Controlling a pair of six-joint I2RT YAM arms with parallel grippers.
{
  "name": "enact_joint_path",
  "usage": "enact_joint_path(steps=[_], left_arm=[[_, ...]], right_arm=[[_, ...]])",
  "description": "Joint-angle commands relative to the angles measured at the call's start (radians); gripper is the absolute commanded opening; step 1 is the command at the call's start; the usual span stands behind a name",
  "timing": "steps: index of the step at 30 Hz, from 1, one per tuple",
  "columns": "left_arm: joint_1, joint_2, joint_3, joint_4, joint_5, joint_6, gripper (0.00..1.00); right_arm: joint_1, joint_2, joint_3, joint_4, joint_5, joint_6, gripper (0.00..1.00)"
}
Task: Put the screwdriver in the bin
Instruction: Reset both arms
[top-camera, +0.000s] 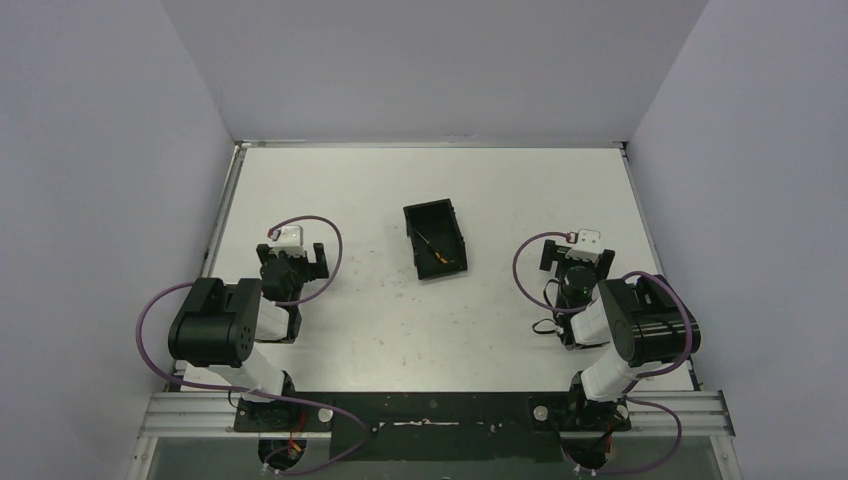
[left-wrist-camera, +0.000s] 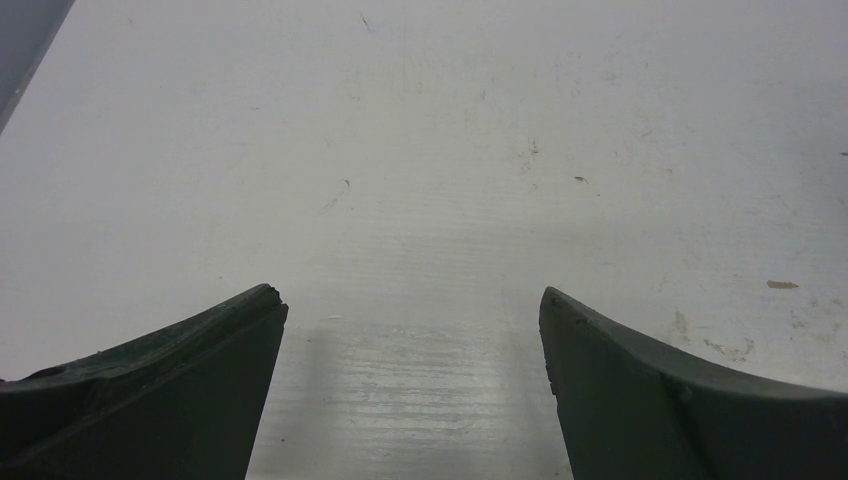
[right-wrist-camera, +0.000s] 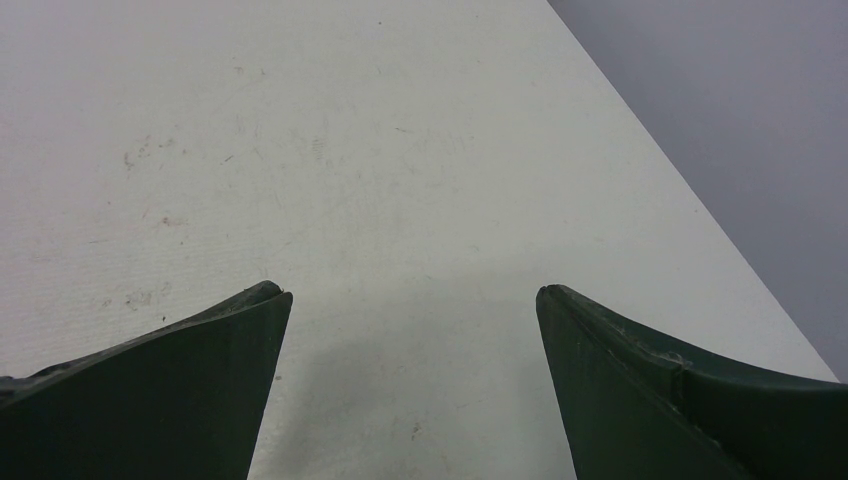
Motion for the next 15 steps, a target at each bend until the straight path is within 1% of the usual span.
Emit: enact_joint_path(steps=[1,3,15], left_arm=[[-0.004,-0.004,0.023,0.059,-0.005,-0.001,0.97],[-0.004,-0.005,0.024,0.059,-0.005,-0.002,0.97],[-0.004,-0.005,0.023,0.06,-0.004,-0.001,0.97]], right_arm=[[0.007,-0.005,0.022,0.034,0.009,0.005,1.0],[-0.003,-0.006,0.049,-0.02,0.0,0.023,1.0],[-0.017,-0.008,0.058,-0.038,-0.012,0.032,1.0]])
